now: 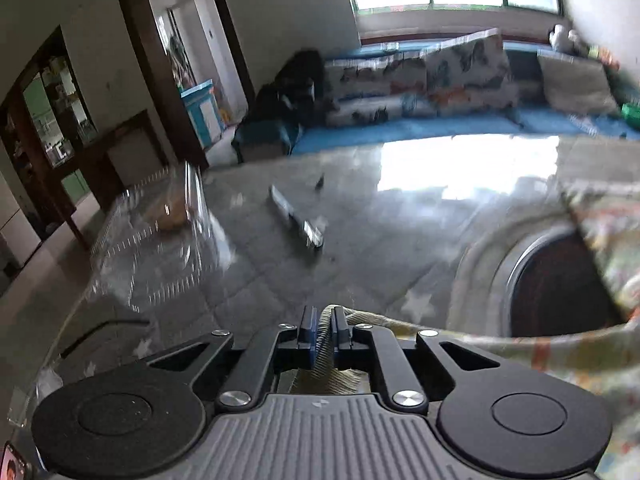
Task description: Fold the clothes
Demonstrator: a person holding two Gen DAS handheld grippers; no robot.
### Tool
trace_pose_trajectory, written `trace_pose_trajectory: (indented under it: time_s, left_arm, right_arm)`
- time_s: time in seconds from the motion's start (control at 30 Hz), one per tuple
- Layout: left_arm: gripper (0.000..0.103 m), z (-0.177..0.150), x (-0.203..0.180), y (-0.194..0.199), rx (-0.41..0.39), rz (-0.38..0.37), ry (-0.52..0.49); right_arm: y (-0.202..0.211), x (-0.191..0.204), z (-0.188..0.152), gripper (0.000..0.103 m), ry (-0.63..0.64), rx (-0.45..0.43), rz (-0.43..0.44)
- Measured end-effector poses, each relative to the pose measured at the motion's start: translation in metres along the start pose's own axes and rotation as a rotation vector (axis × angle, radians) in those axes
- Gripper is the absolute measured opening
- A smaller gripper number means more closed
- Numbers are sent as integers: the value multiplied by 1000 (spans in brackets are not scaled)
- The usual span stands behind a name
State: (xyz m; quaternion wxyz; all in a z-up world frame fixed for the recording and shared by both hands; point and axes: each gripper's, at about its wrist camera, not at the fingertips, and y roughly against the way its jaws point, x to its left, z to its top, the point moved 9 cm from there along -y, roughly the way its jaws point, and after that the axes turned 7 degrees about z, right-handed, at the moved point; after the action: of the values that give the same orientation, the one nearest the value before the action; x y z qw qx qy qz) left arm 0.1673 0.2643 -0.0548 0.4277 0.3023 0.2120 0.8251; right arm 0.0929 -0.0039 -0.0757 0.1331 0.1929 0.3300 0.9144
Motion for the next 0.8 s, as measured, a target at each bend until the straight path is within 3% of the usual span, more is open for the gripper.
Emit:
trace_pose_trajectory:
  time_s: [0.17,0.27,0.43,0.53,0.63,0.8]
  left_arm:
    - [11,-18,20,-13,64,69,31]
    - [11,-21,25,-2,71,63,64]
    - [26,-30,-9,47,27,-78,27]
    - [30,-42,-40,76,29,-184,7]
    - [39,-53,-71,106,31,-291,-14]
    - [38,-68,-128,154,20,-473,-74]
  right_arm:
    - [44,-4,1,21,-52,-80,-24]
    - [69,-27,-9,21,-94,-99,-140]
    - [111,-66,-34,23,-187,-101,-277]
    - [143,-89,-60,27,-249,-103,-377]
    - [160,-97,-79,29,-310,-104,-403]
    - [159,-78,-74,29,-271,-136,-366]
